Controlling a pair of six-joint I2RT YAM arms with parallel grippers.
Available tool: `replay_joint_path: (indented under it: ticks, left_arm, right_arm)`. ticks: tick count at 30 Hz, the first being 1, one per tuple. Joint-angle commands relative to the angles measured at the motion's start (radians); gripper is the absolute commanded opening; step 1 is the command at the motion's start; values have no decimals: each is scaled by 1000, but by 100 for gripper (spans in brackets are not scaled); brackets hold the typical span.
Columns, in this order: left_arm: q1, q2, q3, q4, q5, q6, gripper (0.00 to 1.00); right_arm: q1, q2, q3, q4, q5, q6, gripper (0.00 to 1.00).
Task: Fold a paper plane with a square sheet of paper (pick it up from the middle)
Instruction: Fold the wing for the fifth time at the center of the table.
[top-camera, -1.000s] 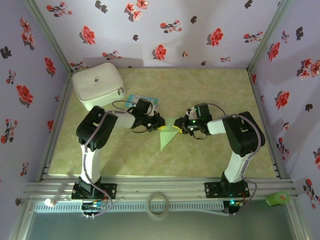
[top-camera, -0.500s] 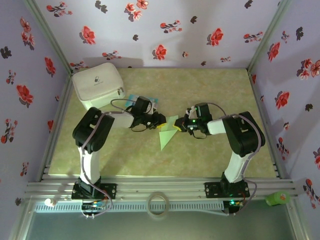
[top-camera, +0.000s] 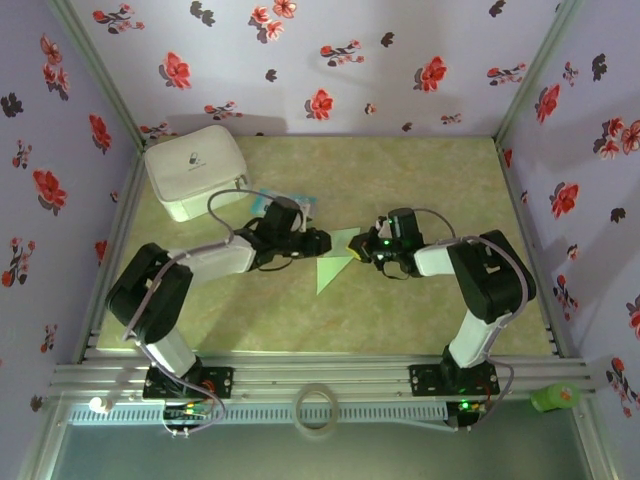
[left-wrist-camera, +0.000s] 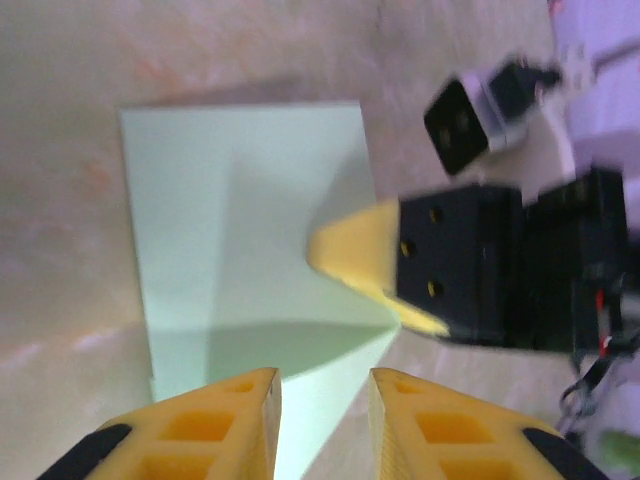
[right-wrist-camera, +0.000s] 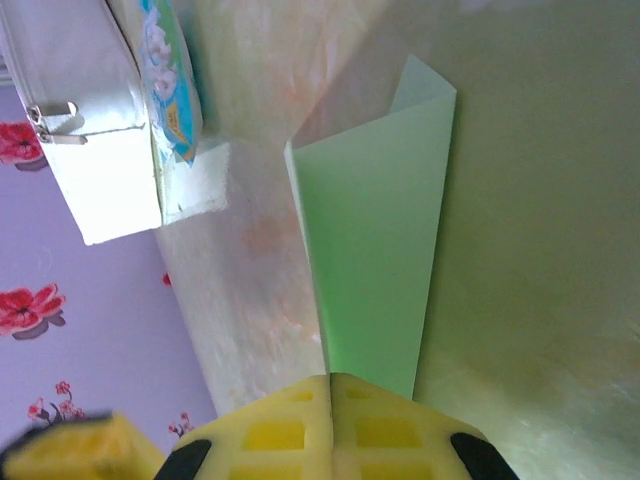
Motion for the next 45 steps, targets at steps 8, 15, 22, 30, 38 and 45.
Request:
replay_joint_path:
  ticks: [8,15,22,30,38,45]
  left_arm:
    - [-217,56,85,-266,-380,276,38]
    - [-270,133,159,-334,-498,321,43]
    - [-276,157,168,-335,-551,338,44]
    - [-290,183,177,-332,-571,354,45]
    - [-301,189,182,-331,-628,372,48]
    - [-324,194,191,-322,-654,407,51]
  right_arm:
    - [25,-64,0,-15,92,51,3]
    - [26,-75,2,-25,90,49,3]
    - [27,-74,5,-26,87,52,3]
    - [27,-71,7,-25,83,53,3]
    - [28,-69,9,-28,78,55,4]
    - [27,-70,11,-29,78,56,4]
